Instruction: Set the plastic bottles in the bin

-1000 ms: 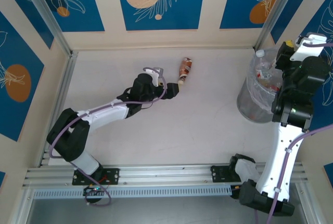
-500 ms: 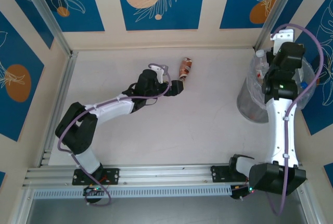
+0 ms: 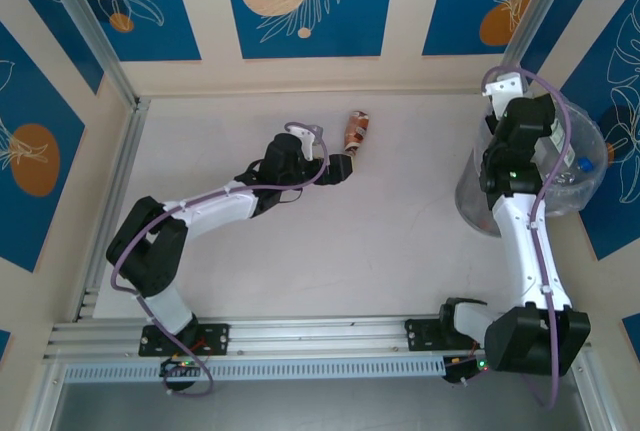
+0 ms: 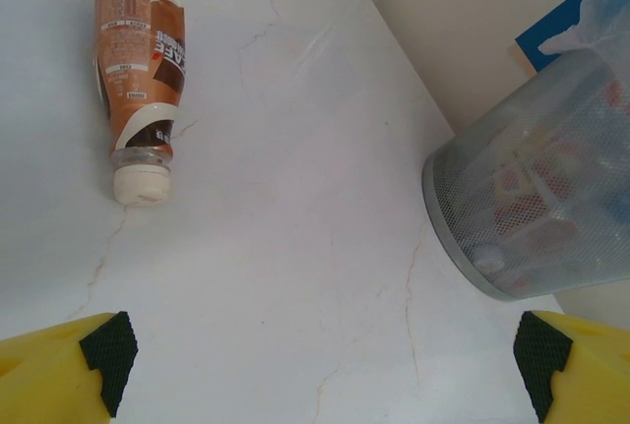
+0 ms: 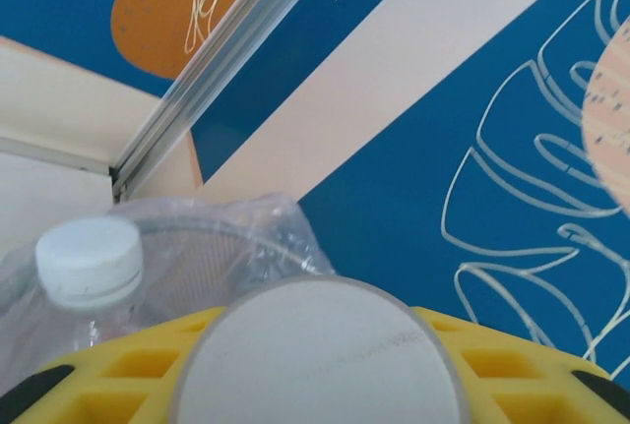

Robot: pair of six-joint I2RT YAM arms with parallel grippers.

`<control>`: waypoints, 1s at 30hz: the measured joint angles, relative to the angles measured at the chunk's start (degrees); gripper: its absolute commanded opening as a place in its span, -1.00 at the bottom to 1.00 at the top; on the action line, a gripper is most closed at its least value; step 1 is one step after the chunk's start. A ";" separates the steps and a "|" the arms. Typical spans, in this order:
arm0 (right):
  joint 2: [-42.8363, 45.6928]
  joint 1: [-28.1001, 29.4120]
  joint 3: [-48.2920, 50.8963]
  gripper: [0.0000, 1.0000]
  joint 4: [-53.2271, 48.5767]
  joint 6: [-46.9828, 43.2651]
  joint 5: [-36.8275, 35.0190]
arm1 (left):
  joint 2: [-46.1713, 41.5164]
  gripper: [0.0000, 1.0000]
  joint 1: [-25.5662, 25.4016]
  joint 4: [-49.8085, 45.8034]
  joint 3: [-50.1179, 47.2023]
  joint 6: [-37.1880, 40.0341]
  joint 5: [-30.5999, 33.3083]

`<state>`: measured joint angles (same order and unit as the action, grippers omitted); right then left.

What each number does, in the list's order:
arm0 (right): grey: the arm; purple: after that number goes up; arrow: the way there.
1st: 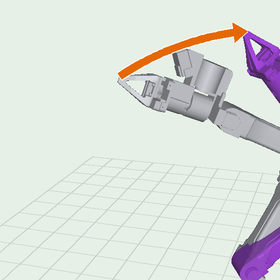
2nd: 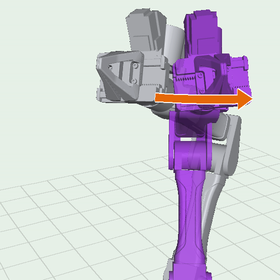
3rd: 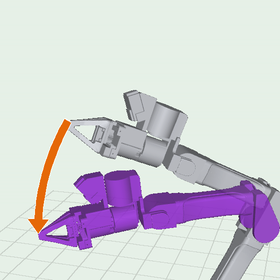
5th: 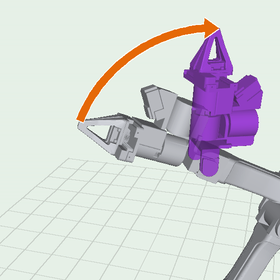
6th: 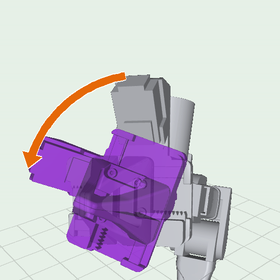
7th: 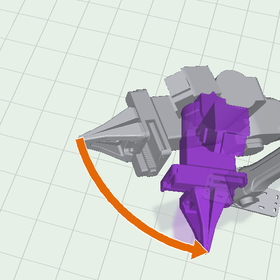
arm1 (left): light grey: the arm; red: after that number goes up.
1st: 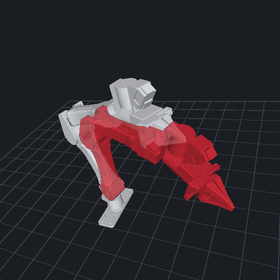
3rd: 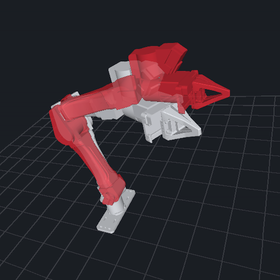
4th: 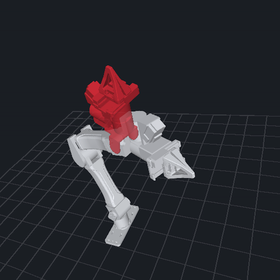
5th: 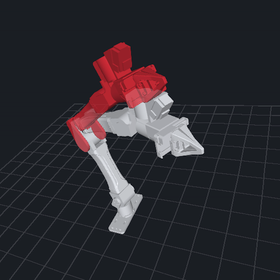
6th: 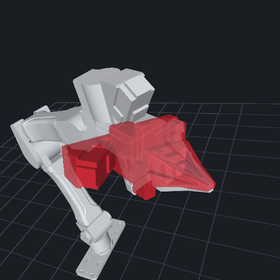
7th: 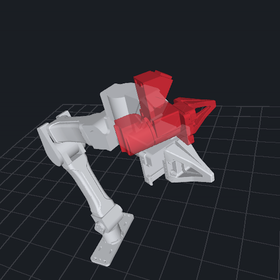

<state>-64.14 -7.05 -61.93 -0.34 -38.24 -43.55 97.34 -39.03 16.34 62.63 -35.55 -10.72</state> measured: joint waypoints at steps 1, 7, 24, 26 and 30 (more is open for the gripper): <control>0.59 -0.50 0.74 -0.05 -0.02 0.74 0.07 | 0.00 0.99 0.02 -0.20 0.00 0.00 -0.02; 1.44 -4.33 1.33 -0.04 1.44 4.48 0.46 | 0.00 0.99 0.02 -0.94 0.00 -0.15 -0.02; -4.98 -9.75 -1.36 0.71 -0.83 16.22 4.20 | 0.02 0.99 0.02 -1.42 0.00 -1.62 -1.07; -5.09 -9.68 -2.58 0.99 -2.75 18.12 4.96 | 0.02 0.99 0.02 -1.44 0.00 -1.62 -1.07; -5.44 -9.40 -5.35 0.99 -5.70 20.87 6.78 | 0.02 0.99 0.02 -1.79 0.00 -1.62 -1.09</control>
<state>-69.58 -16.45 -67.29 -6.04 -17.37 -36.77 97.36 -39.00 14.55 62.63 -37.17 -11.81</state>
